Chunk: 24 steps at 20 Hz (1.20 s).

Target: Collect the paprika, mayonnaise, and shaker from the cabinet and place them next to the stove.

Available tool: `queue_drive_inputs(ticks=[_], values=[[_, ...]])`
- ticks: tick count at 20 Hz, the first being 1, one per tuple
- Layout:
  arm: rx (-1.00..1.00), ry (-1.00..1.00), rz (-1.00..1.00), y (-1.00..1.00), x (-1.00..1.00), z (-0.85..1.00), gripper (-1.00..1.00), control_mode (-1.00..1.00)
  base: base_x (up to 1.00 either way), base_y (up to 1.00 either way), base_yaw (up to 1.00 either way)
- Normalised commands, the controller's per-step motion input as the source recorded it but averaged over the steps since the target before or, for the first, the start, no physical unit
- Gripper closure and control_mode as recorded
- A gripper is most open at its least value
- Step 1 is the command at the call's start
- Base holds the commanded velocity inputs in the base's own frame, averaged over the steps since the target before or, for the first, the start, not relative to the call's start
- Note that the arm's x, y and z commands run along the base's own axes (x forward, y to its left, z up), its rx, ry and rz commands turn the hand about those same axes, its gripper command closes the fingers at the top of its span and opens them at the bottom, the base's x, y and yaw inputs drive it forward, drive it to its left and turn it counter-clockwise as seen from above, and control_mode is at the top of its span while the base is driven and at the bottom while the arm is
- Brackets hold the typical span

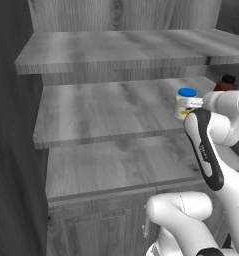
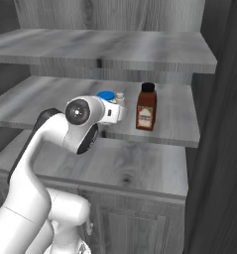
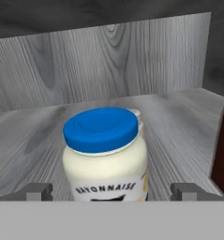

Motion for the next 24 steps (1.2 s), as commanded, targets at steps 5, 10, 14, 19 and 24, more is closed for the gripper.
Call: queue_drive_inputs(ticks=[5,10,14,19,24], values=[[0.0,0.0,0.0,0.0,0.07,0.15,-1.0,-1.0,0.0,0.0,0.0],[0.0,0.0,0.0,0.01,0.08,0.22,-1.0,-1.0,0.0,0.0,0.0],[0.0,0.0,0.0,0.07,0.12,0.13,-1.0,-1.0,0.0,0.0,0.0],[0.0,0.0,0.0,0.06,0.15,0.02,-1.0,-1.0,0.0,0.0,0.0],[0.0,0.0,0.0,0.02,0.15,0.0,-1.0,-1.0,0.0,0.0,0.0]])
